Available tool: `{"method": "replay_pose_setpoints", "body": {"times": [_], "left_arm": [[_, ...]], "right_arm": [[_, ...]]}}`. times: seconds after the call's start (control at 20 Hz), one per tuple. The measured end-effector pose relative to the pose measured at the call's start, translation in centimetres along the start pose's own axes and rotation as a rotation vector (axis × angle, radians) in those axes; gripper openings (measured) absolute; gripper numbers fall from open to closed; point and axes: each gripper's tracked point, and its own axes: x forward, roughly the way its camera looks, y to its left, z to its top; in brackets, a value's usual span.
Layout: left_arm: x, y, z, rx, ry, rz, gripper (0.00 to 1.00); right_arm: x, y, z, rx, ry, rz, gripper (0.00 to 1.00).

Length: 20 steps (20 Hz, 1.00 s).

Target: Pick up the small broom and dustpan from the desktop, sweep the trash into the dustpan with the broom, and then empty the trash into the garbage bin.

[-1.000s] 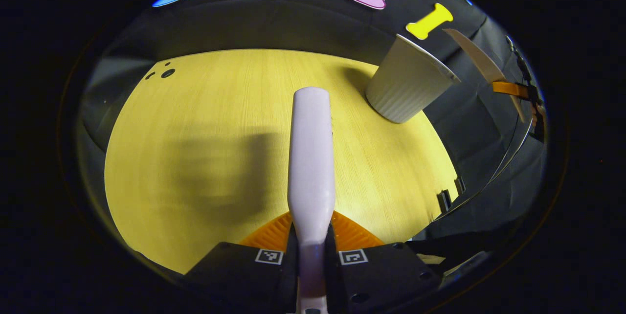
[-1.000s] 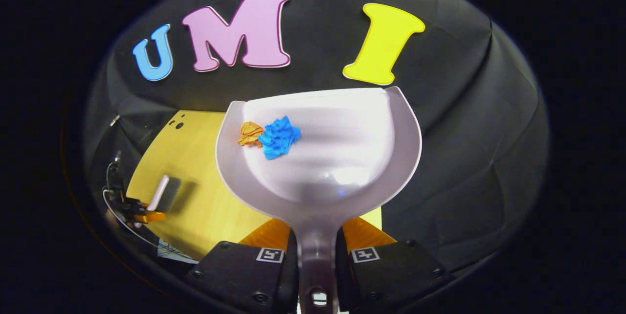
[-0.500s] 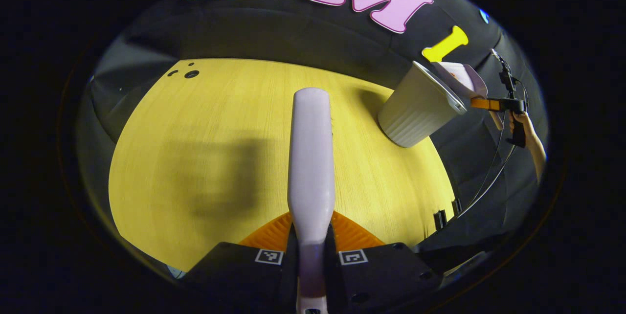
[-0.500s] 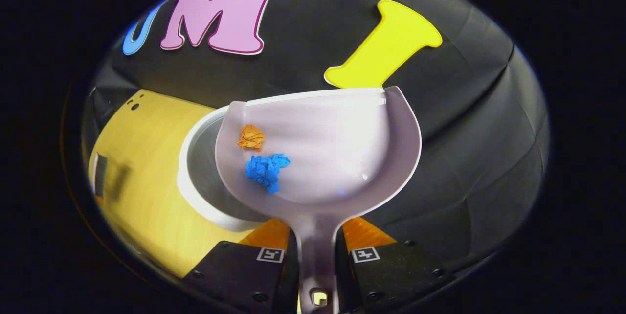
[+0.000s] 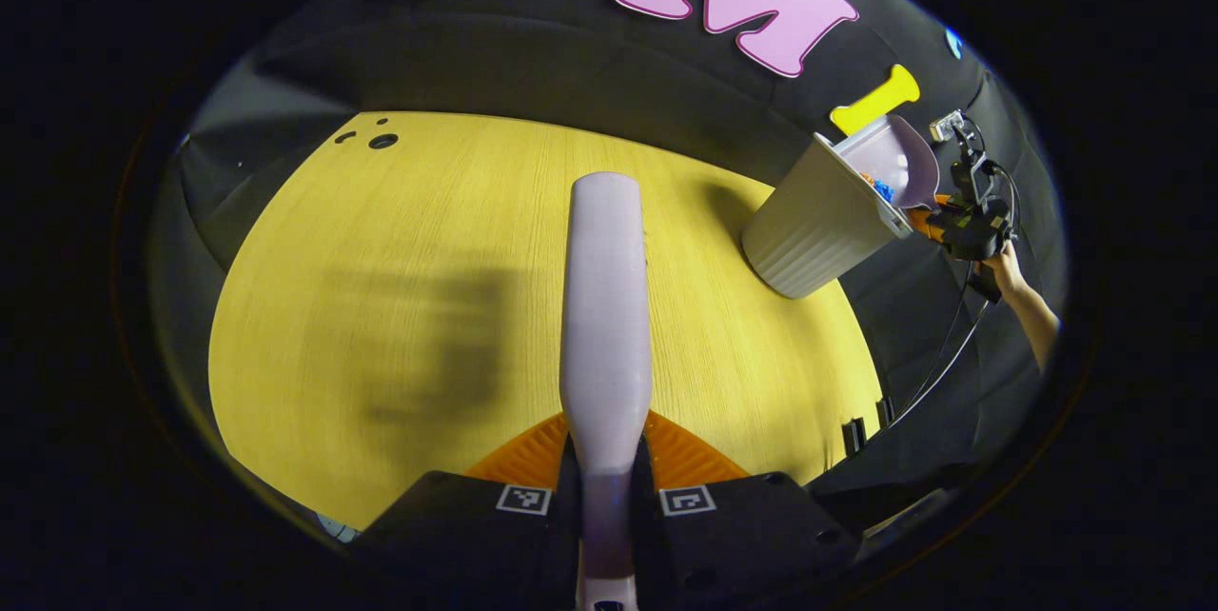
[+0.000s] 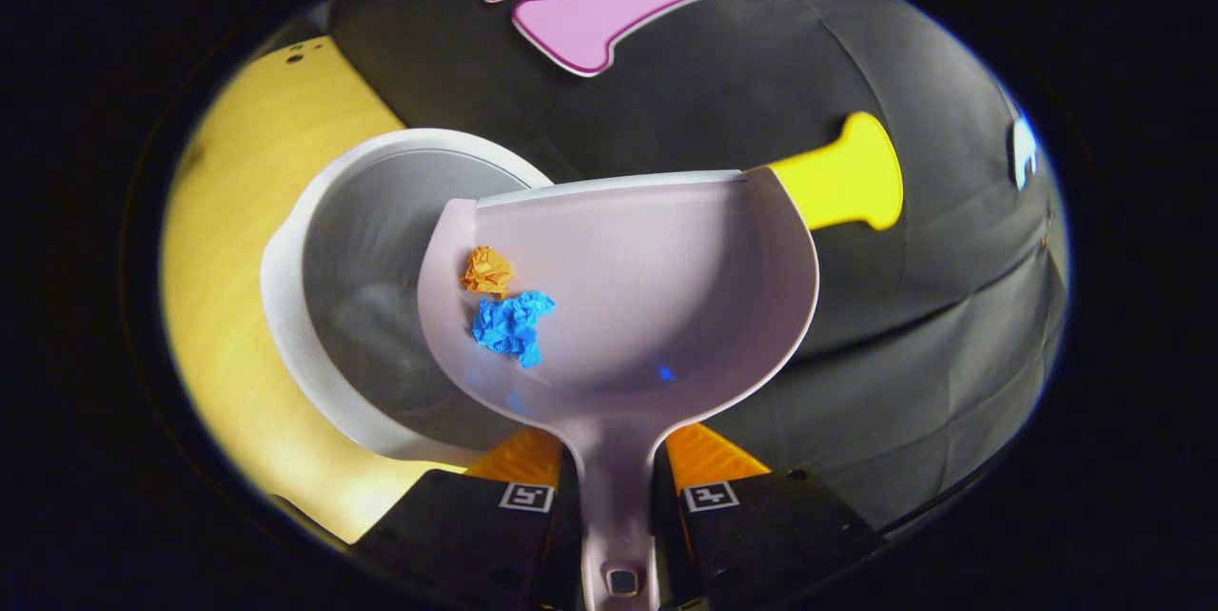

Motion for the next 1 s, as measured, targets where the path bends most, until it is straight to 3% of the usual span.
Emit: {"method": "replay_pose_setpoints", "body": {"times": [0.05, 0.15, 0.35, 0.45, 0.7, 0.85, 1.0], "left_arm": [[0.0, 0.1, 0.0, 0.003, 0.003, 0.0, 0.27], [0.0, 0.2, 0.0, 0.012, 0.001, 0.004, 0.27], [-0.3, 0.1, -0.1, 0.001, 0.001, 0.009, 0.3], [-0.4, 0.6, -0.1, 0.0, 0.003, 0.015, 0.27], [-0.8, 1.1, -0.6, -0.015, 0.006, 0.021, 0.27], [-0.8, 1.0, -0.8, -0.023, 0.007, 0.02, 0.3], [-1.0, 0.8, -0.9, -0.02, 0.01, 0.02, 0.27]], "right_arm": [[-0.5, -0.5, 0.2, -0.043, -0.011, -0.014, 0.28], [-0.1, -0.9, 0.0, -0.123, -0.048, -0.049, 0.35], [0.8, -2.2, -1.5, -0.237, -0.086, -0.102, 0.35], [1.2, -2.8, -1.9, -0.301, -0.102, -0.131, 0.35], [1.1, -3.7, -0.3, -0.533, -0.169, -0.24, 0.35], [0.8, -3.9, -0.5, -0.579, -0.176, -0.271, 0.34], [1.1, -4.2, -0.6, -0.583, -0.161, -0.272, 0.35]]}}
